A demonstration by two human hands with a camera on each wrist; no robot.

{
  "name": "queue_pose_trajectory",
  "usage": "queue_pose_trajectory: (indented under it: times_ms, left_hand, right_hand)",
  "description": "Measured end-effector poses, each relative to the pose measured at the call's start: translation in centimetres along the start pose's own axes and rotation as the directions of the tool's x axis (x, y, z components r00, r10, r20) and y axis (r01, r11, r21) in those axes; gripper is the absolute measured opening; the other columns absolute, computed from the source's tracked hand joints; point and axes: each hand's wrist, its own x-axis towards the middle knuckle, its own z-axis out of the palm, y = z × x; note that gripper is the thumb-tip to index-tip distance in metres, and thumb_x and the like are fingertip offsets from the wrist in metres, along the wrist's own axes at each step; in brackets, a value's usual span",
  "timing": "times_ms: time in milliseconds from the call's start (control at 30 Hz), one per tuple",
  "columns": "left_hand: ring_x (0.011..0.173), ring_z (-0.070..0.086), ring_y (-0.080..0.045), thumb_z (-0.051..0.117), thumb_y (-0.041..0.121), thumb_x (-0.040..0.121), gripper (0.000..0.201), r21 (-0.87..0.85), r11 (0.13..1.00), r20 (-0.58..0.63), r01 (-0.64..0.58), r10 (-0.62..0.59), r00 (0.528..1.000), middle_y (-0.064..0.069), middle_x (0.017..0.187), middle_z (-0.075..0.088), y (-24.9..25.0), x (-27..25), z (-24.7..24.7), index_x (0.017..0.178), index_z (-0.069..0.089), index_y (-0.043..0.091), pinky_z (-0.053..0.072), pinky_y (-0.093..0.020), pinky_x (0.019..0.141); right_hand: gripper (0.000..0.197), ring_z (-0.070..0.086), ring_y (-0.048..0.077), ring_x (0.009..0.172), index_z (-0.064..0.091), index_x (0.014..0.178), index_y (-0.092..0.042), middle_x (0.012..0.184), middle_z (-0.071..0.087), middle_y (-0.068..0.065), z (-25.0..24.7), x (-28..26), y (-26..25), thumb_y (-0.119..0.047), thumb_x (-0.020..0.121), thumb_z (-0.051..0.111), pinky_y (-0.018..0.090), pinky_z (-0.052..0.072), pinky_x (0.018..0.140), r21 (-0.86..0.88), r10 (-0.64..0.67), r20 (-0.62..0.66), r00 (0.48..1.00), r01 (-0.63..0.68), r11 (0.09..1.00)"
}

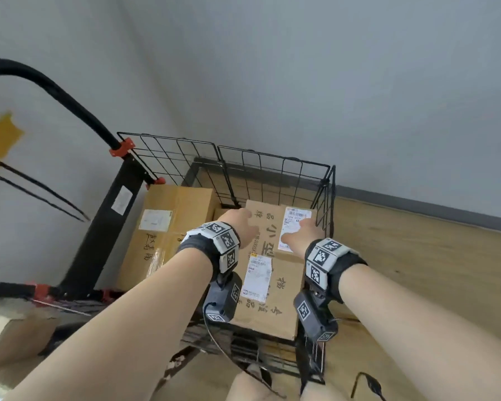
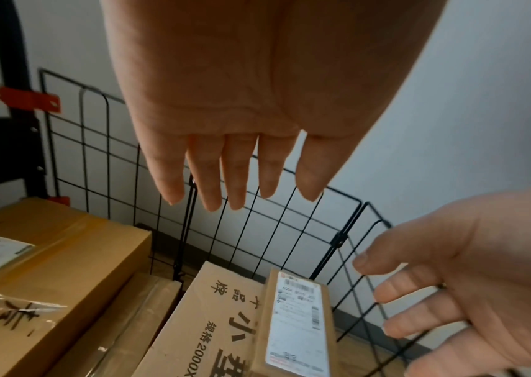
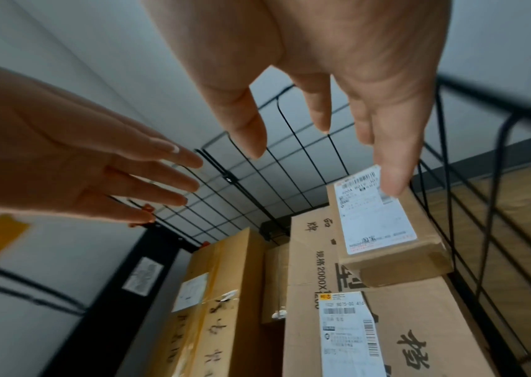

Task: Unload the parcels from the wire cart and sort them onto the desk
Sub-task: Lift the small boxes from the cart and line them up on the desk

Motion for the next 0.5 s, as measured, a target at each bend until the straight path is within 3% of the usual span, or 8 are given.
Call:
queue_pose_trajectory:
  times_ms: [133, 200, 300, 367, 500]
  left_hand:
    - [0.127, 0.047, -0.024, 0.044, 0.027, 0.097, 0.051, -0.003, 1.000, 0.063, -0.005, 0.005, 0.998, -0.006, 0.145, 0.042, -2.5, 5.2, 0.1, 0.146, 0.032, 0.019, 0.043, -0.031, 0.094]
    - [0.123, 0.050, -0.025, 0.044, 0.027, 0.097, 0.048, 0.007, 1.000, 0.100, 0.004, -0.004, 0.995, -0.008, 0.141, 0.046, -4.0, 7.3, 0.7, 0.144, 0.035, 0.017, 0.044, -0.030, 0.091]
    - [0.120, 0.052, -0.024, 0.044, 0.027, 0.097, 0.048, 0.019, 1.000, 0.151, 0.000, -0.003, 0.989, -0.008, 0.139, 0.048, -5.9, 9.8, 2.1, 0.143, 0.036, 0.017, 0.045, -0.029, 0.086]
    - [0.122, 0.051, -0.024, 0.044, 0.028, 0.097, 0.050, 0.006, 1.000, 0.180, 0.006, -0.007, 0.984, -0.008, 0.141, 0.046, -6.9, 11.0, 3.2, 0.144, 0.034, 0.017, 0.045, -0.028, 0.088]
    - [0.125, 0.049, -0.023, 0.046, 0.030, 0.096, 0.051, -0.042, 0.999, 0.207, 0.005, 0.004, 0.978, -0.007, 0.142, 0.045, -8.1, 12.6, 5.2, 0.144, 0.034, 0.017, 0.044, -0.031, 0.096]
  right_hand:
    - [0.066, 0.057, 0.029, 0.103, 0.036, 0.132, -0.013, 0.130, 0.044, 0.015, 2.9, 4.2, -1.1, -0.036, 0.079, 0.067, 0.031, 0.049, 0.077, 0.020, 0.136, -0.089, 0.987, -0.135, 0.991]
    - [0.076, 0.051, 0.033, 0.114, 0.029, 0.136, -0.018, 0.136, 0.033, 0.015, 4.4, 6.1, -1.3, -0.038, 0.076, 0.069, 0.039, 0.049, 0.090, 0.006, 0.198, -0.103, 0.975, -0.199, 0.980]
    - [0.095, 0.025, 0.040, 0.136, 0.011, 0.146, -0.027, 0.149, 0.011, 0.016, 6.4, 8.2, -0.8, -0.042, 0.074, 0.071, 0.050, 0.033, 0.109, -0.017, 0.271, -0.114, 0.956, -0.275, 0.961]
    - [0.103, 0.010, 0.040, 0.141, 0.002, 0.148, -0.026, 0.153, 0.000, 0.016, 7.5, 9.2, -0.4, -0.045, 0.074, 0.071, 0.052, 0.022, 0.112, -0.043, 0.289, -0.127, 0.949, -0.297, 0.954]
    - [0.121, 0.007, 0.040, 0.141, -0.008, 0.148, -0.028, 0.153, -0.006, 0.019, 9.1, 10.7, 0.6, -0.051, 0.065, 0.078, 0.053, 0.019, 0.112, -0.072, 0.319, -0.116, 0.941, -0.328, 0.942]
